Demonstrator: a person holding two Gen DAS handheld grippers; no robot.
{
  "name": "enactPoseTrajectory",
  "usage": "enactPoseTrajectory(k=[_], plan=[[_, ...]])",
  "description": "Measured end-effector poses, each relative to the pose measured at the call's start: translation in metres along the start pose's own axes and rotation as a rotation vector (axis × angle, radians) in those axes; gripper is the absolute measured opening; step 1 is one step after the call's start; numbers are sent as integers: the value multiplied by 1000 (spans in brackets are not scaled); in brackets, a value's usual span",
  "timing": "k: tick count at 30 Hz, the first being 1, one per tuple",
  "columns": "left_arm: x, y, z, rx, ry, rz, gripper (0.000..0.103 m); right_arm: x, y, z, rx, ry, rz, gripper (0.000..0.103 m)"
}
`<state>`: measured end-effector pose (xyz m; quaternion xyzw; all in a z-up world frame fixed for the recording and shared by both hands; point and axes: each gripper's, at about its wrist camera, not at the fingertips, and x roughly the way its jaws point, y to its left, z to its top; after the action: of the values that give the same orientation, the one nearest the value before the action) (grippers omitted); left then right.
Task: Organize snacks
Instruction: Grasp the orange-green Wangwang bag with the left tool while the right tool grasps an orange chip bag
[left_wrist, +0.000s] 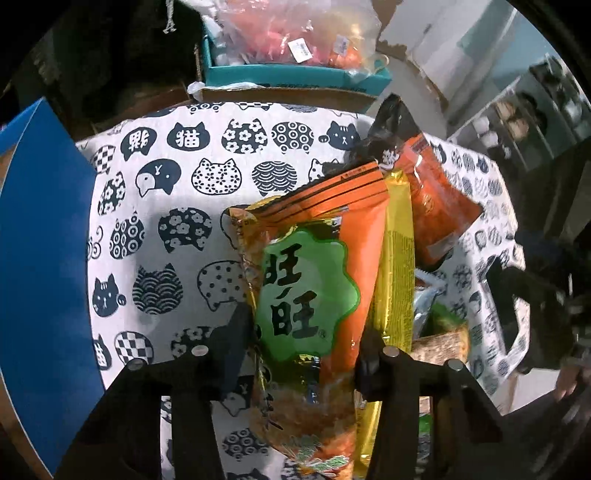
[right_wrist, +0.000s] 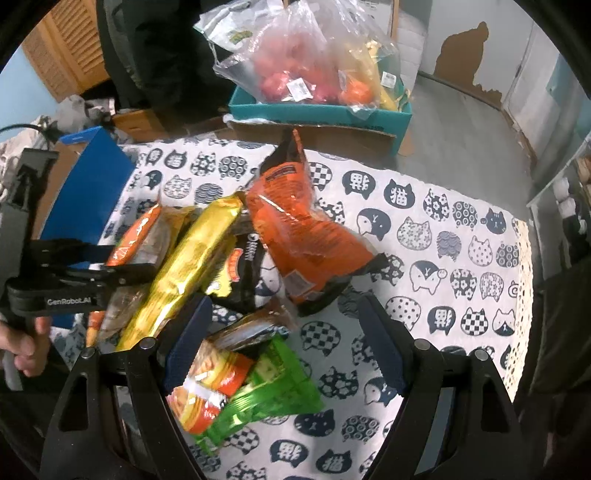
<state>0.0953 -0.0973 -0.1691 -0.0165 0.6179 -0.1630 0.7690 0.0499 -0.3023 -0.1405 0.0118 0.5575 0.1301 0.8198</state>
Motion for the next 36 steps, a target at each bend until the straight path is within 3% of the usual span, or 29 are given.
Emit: enactPoseTrajectory(k=[4, 7, 13, 28, 36], plan=[[-3, -3, -1, 33, -14, 10, 37, 16, -3, 9, -42, 33, -16, 81], [-6, -3, 0, 51, -33, 46, 35, 24, -2, 16, -87, 54, -23, 81], [-10, 6, -1, 47, -44, 65, 34, 43, 2, 35, -227, 83, -51, 81], [-23, 10, 0, 71, -80, 99, 34, 100, 8, 57, -308, 144, -56, 81], [-31, 6, 0, 89, -99, 112, 34, 104, 5, 52, -303, 133, -69, 55]])
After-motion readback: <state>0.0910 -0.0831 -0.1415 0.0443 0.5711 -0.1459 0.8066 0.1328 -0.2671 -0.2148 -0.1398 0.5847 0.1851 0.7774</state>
